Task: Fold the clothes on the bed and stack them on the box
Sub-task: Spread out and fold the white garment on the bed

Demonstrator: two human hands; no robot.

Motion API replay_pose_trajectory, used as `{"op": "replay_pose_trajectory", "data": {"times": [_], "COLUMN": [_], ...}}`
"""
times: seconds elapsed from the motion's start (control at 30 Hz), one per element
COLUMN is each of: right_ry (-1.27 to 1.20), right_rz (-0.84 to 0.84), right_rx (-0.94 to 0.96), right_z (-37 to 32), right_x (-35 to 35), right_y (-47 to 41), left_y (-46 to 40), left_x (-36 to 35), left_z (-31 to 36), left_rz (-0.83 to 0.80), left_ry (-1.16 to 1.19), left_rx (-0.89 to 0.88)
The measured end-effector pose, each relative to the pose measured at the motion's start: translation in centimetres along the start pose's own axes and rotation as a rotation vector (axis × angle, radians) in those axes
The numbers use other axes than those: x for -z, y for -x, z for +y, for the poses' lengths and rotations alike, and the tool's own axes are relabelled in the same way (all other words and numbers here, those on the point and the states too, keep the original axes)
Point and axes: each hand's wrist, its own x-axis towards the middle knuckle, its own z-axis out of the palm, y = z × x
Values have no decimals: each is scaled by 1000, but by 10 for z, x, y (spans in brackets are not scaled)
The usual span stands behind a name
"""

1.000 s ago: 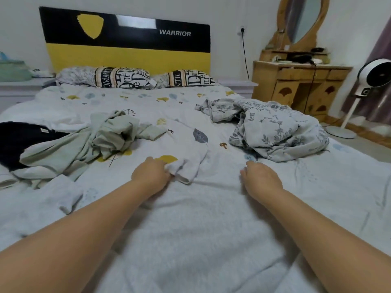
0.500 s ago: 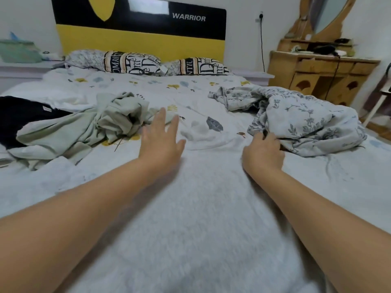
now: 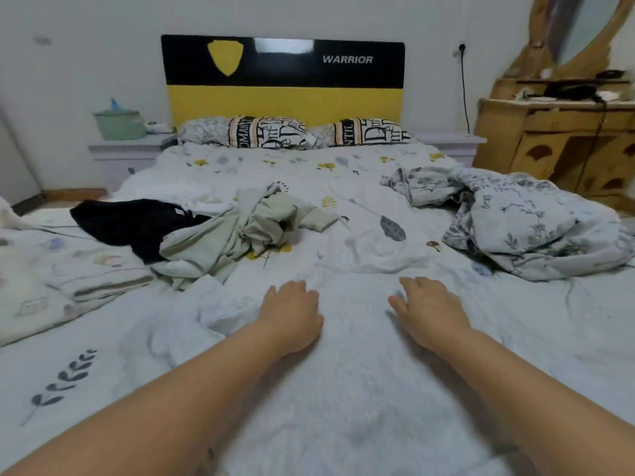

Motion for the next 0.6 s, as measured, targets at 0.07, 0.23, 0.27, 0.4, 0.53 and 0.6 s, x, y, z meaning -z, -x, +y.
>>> {"op": "replay_pose_trajectory", "data": {"times": [0.07,0.23,0.27,0.4,0.53,0.6], "right_ry": [-84,-262,-292,-226,-77,-71], "right_rz": [41,-108,-149,-285,-73,115], "right_rx": [89,315,330,384,448,442], "right_z": [-19,-66,-74,-102,-119,-122], "right_x": [15,28,27,19,5,6], "right_y": [31,105,115,147,166,169], "left_y": [28,86,95,124,148,159], "left_x": [12,23,23,25,35,39], "left_z": [-28,-100,-109,-120,-120,-119], "left_rz": [96,-53,-141,-189,75,118], "left_ry": [-49,-43,16,146,38,45], "left_rx": [83,246,220,178,129,100]}}
